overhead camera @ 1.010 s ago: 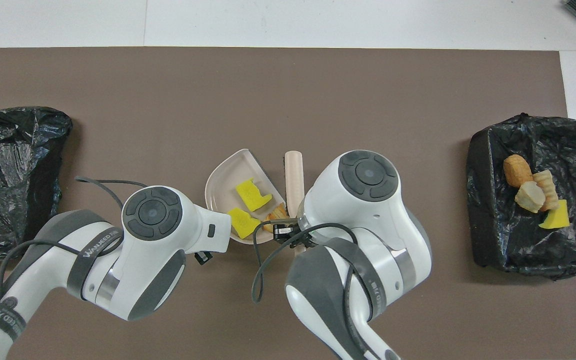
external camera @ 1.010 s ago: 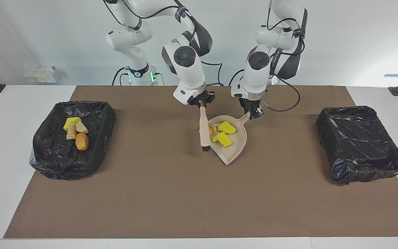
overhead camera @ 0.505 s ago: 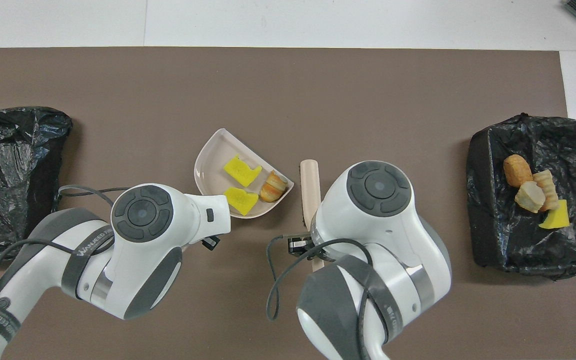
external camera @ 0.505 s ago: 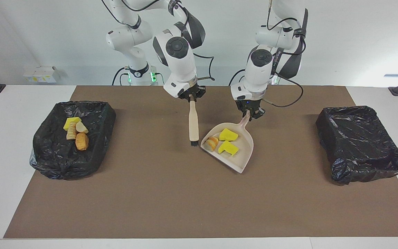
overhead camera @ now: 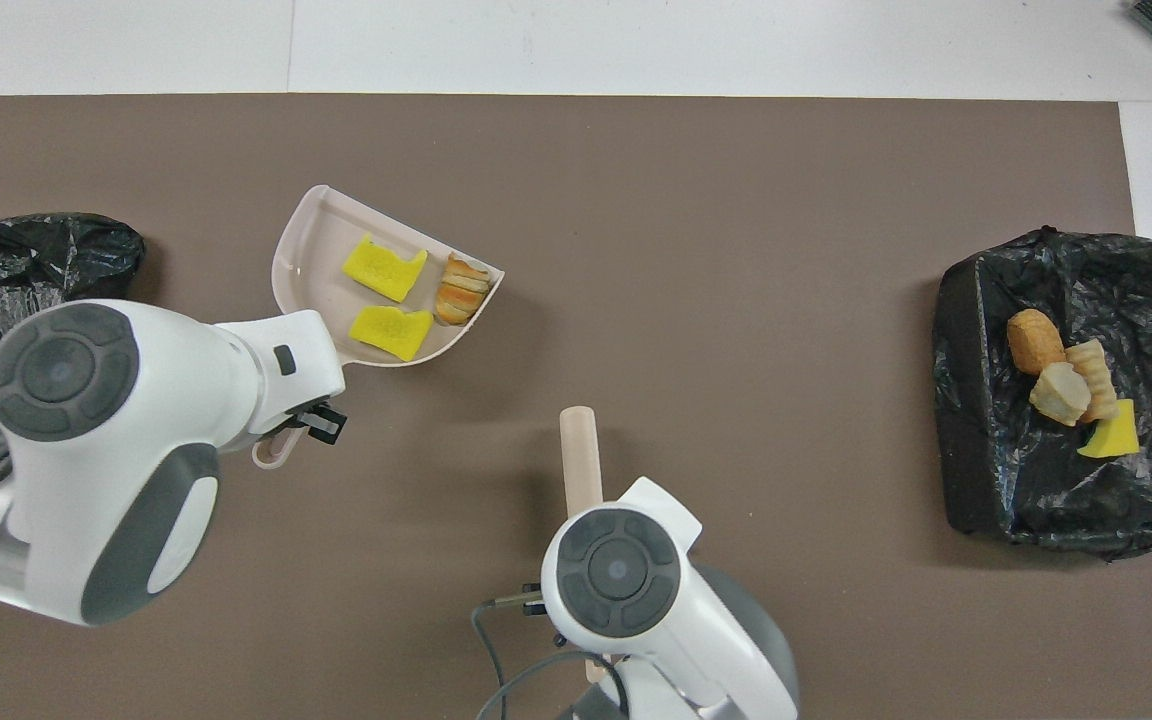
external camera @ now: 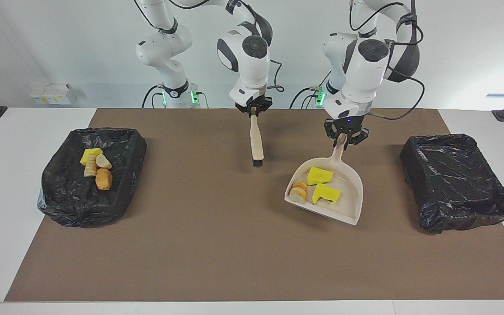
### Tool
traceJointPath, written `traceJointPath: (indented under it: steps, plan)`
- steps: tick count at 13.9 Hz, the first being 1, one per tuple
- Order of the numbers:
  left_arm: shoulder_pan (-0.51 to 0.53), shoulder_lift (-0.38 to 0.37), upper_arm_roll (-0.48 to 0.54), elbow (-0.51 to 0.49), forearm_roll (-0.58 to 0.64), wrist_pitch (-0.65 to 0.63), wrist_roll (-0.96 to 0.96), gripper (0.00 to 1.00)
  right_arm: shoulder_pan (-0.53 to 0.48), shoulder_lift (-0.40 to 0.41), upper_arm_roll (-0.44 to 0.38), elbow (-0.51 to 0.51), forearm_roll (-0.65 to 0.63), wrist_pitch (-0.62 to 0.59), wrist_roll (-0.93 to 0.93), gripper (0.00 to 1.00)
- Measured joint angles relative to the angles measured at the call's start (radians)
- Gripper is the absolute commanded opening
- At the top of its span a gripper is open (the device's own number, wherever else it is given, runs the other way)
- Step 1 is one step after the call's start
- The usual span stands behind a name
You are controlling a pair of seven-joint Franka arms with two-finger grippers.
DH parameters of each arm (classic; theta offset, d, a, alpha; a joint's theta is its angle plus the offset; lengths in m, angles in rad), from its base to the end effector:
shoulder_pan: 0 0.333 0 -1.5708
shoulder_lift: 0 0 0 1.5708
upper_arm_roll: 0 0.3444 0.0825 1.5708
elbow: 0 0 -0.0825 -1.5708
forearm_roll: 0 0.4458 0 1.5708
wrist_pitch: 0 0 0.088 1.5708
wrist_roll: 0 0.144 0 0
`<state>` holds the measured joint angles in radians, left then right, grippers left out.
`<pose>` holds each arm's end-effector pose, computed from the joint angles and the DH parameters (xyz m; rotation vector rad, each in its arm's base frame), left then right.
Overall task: Sweep and dump trash in bin
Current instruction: 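Tip the dustpan into the bin nearest the left gripper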
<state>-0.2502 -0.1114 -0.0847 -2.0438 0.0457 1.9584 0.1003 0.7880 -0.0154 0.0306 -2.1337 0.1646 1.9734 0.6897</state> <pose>0.5505 -0.1877 0.4621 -3.0141 0.6923 -0.0486 0.3762 0.4255 0.3629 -3.1165 -0.0830 0.3212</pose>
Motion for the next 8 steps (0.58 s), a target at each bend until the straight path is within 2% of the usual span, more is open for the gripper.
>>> traceJointPath:
  steps: [4, 6, 7, 8]
  plan:
    - [0.119, -0.006, 0.005, 0.115, 0.0, -0.197, 0.014, 0.0, 0.11, 0.018, 0.001, -0.065, -0.001, 0.105, 0.126, 0.0]
    - [0.196, -0.011, 0.008, 0.155, 0.0, -0.262, 0.092, 0.0, 0.144, 0.042, 0.002, -0.075, -0.001, 0.122, 0.159, 0.0]
    - [0.246, -0.017, 0.009, 0.169, 0.0, -0.277, 0.155, 0.0, 0.154, 0.049, 0.002, -0.082, -0.001, 0.134, 0.168, 0.15]
    - [0.302, -0.025, 0.01, 0.18, -0.003, -0.285, 0.232, 0.0, 0.16, 0.053, 0.002, -0.092, -0.001, 0.147, 0.172, 0.65]
